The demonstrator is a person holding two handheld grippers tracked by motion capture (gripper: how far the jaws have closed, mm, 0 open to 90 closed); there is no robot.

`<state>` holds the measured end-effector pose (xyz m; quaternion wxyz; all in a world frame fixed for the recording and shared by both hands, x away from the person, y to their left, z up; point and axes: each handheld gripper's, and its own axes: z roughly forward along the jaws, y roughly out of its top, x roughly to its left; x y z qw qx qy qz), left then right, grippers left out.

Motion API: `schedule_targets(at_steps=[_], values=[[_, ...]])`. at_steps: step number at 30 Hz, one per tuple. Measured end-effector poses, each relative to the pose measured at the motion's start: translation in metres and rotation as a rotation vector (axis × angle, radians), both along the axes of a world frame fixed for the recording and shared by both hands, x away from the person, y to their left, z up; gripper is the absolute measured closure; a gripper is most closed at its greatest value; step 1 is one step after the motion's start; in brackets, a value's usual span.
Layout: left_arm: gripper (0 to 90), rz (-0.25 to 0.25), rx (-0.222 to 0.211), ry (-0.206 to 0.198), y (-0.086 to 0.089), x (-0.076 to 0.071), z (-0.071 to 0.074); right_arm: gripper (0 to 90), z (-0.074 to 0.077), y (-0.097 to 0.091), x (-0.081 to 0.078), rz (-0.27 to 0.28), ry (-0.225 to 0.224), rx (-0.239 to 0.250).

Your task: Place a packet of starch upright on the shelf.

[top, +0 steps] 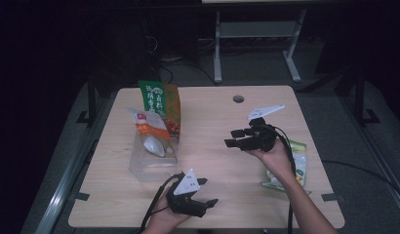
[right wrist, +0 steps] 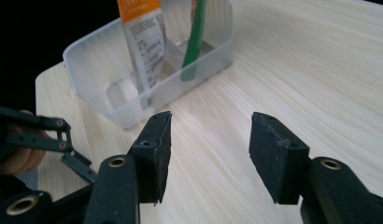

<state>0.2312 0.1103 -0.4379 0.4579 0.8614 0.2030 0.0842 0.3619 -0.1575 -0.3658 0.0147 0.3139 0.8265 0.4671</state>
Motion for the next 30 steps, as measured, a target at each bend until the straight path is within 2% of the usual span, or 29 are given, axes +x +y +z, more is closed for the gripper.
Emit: schedule_targets(at_steps=[11,16,19,25,30], values=[[28.0,0.001,0.001,0.005,-0.005,0.002,0.000,44.6,-0.005,-0.038,-0.011,-0.059,0.015,-0.010],[28.0,-0.001,-0.003,0.012,-0.008,0.004,0.000,42.2,-0.008,-0.054,-0.017,-0.083,0.037,-0.020],[28.0,-0.004,-0.002,0.019,-0.012,0.004,0.000,41.2,-0.011,-0.064,-0.020,-0.096,0.042,-0.025],[28.5,-0.025,0.017,0.005,-0.023,0.008,0.004,39.7,-0.015,-0.085,-0.025,-0.132,0.050,-0.037],[29.0,-0.039,0.007,-0.001,-0.037,0.011,0.007,38.3,-0.017,-0.103,-0.030,-0.171,0.050,-0.050]])
